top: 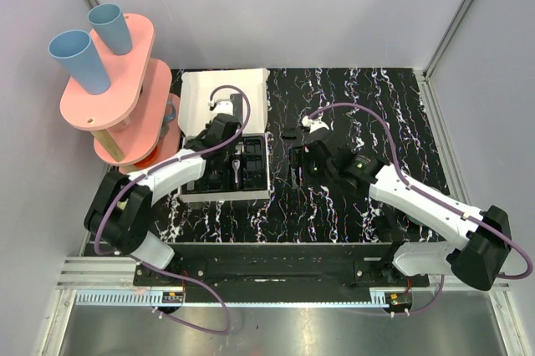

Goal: Sort the hair-cutting tools

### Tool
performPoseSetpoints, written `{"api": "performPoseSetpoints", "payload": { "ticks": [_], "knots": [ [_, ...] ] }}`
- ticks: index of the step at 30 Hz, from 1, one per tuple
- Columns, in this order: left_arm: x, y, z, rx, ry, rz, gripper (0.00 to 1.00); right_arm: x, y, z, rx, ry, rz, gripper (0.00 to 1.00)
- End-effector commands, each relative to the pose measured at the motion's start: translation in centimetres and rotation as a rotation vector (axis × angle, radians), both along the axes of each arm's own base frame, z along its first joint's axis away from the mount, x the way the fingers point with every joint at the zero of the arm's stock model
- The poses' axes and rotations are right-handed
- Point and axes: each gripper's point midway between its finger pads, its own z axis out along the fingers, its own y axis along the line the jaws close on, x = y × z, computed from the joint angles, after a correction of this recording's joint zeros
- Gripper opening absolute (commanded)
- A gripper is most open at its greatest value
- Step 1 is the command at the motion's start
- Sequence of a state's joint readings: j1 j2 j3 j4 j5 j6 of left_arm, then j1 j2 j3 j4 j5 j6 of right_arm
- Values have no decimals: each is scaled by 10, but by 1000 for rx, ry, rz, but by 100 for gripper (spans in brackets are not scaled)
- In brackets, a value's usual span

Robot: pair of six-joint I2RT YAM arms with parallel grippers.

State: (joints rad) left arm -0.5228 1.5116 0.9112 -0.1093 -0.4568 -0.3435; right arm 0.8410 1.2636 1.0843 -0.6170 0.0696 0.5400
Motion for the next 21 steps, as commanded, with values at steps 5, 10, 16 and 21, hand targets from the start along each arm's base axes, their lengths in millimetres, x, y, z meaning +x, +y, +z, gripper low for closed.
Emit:
{"api": "performPoseSetpoints", "payload": {
  "ticks": [5,10,16,21],
  "knots": [
    [30,-8,16,-9,-102,-14,0,6,-1,21,23,-36,-10,69],
    [30,-4,0,-25,-90,12,0,7,-1,20,16,-34,-11,69],
    [33,0,-12,-33,-70,26,0,7,-1,18,8,-30,-14,69],
    [32,5,-22,-34,-50,31,0,8,-1,15,0,-26,-16,69]
  ]
}}
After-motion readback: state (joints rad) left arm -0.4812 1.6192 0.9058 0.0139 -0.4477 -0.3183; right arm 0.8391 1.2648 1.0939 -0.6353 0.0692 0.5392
